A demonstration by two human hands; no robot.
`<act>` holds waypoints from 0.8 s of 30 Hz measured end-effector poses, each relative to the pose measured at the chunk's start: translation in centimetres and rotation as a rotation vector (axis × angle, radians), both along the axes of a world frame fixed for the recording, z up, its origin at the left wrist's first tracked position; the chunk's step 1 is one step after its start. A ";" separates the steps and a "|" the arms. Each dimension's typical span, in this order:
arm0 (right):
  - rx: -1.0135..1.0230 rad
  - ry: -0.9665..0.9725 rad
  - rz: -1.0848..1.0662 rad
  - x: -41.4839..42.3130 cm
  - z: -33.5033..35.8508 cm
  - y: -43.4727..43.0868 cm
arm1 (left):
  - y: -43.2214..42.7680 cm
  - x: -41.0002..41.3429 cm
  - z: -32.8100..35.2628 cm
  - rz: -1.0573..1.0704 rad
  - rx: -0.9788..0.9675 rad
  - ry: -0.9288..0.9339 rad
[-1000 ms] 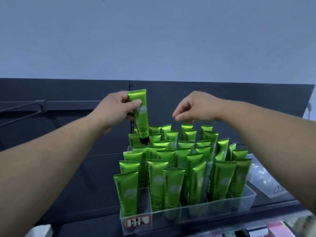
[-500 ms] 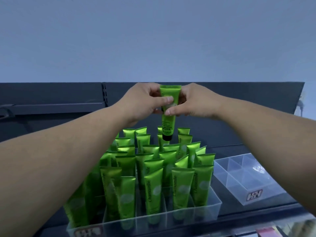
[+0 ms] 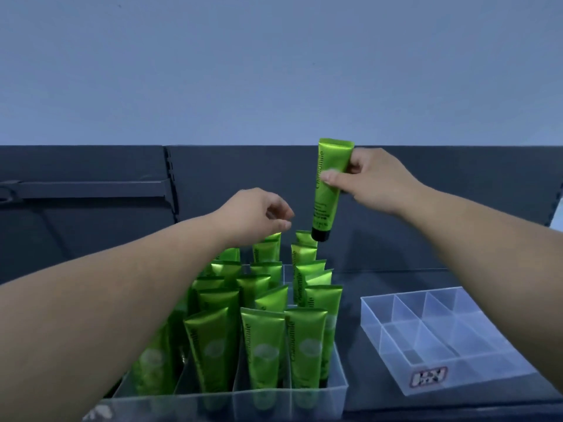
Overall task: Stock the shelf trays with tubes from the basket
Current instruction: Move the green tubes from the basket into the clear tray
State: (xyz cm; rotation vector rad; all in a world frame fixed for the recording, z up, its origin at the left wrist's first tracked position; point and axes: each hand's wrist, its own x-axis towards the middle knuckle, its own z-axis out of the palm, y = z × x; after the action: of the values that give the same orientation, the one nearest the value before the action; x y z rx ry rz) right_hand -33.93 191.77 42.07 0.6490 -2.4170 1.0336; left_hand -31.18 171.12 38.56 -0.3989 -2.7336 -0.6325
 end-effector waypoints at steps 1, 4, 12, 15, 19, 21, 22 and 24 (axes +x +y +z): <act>-0.005 -0.021 0.003 -0.3 -0.3 0.3 | 0.5 -0.2 -0.5 -0.001 -0.099 -0.032; 0.012 -0.071 0.002 -1.1 -1.4 1.0 | 1.5 -1.2 -1.3 -0.017 -0.308 -0.076; -0.005 -0.218 0.018 -2.6 -5.4 0.3 | 2.7 -2.6 -1.9 -0.047 -0.473 -0.137; 0.017 -0.259 0.042 -3.1 -6.2 -0.4 | 2.6 -2.6 -1.7 -0.057 -0.468 -0.135; 0.076 -0.370 0.097 -3.5 -7.4 -1.4 | 2.0 -2.2 -1.9 -0.043 -0.408 -0.143; 0.121 -0.417 0.115 -3.5 -8.1 -1.7 | 1.8 -2.1 -2.0 -0.042 -0.389 -0.127; 0.150 -0.440 0.114 -3.5 -8.4 -1.9 | 1.7 -2.0 -2.1 -0.041 -0.377 -0.122; 0.244 -0.476 0.102 -3.6 -9.1 -2.2 | 1.5 -1.9 -2.1 -0.037 -0.354 -0.122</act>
State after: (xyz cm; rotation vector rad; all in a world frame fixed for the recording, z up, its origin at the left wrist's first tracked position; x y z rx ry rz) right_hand -37.49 189.58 32.98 0.6713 -2.9866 1.0343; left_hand -33.04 172.66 36.42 -0.5059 -2.9651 -0.1811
